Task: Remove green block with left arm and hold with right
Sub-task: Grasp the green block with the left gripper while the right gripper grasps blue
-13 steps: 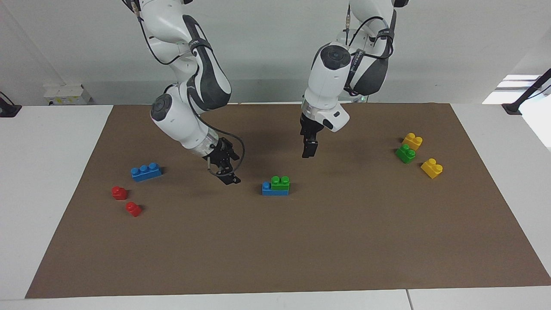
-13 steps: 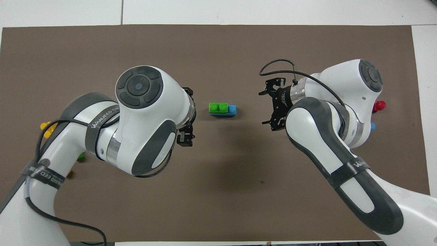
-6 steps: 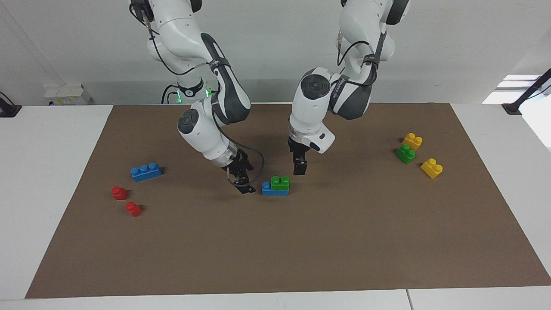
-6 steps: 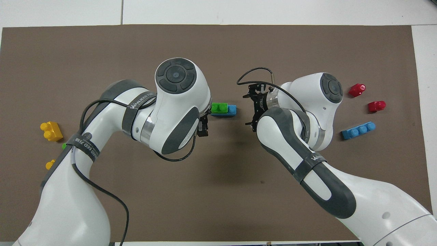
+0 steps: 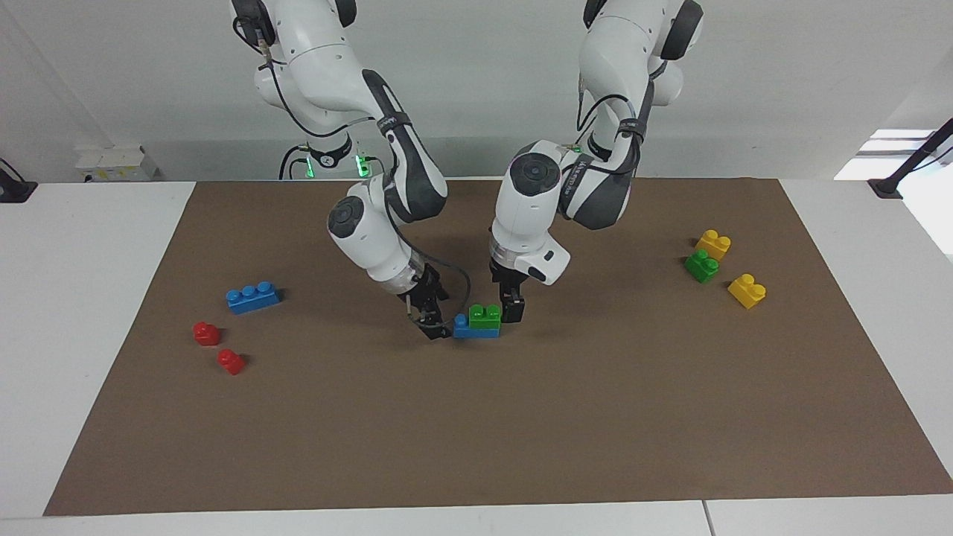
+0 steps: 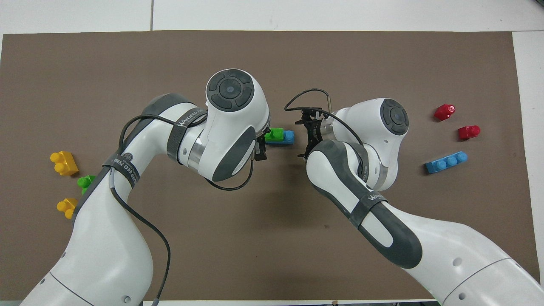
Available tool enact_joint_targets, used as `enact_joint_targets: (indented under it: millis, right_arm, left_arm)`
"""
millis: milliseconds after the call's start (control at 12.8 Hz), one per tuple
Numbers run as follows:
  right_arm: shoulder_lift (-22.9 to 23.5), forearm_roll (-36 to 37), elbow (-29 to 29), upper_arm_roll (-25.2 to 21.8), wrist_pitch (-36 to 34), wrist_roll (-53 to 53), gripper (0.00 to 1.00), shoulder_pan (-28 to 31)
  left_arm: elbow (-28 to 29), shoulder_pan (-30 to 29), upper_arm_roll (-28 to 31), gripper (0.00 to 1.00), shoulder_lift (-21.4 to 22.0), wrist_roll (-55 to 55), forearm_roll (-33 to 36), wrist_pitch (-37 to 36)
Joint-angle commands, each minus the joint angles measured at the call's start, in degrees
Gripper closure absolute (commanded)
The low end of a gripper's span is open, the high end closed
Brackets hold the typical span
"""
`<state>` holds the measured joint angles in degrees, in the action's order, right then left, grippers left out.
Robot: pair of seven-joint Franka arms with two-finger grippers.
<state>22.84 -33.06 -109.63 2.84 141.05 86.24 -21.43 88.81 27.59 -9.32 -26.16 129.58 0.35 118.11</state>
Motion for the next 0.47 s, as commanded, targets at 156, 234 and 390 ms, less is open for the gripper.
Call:
enact_joint_targets:
  millis: [156, 234, 390]
  right_arm:
    - [1.8, -2.3, 0.5, 0.0, 4.0, 1.7, 0.00, -2.2]
    - [1.9, -2.3, 0.5, -0.1, 4.6, 1.7, 0.00, -2.4]
    - [1.9, -2.4, 0.4, -0.1, 4.6, 1.7, 0.00, -2.6]
  left_arm:
    - [1.1, 1.9, 1.0, 0.00, -1.6, 4.5, 2.5, 4.2]
    - [1.6, 2.2, 1.0, 0.00, -1.6, 5.1, 2.9, 4.8]
    - [2.0, 2.2, 1.0, 0.00, -1.6, 5.7, 3.2, 5.6]
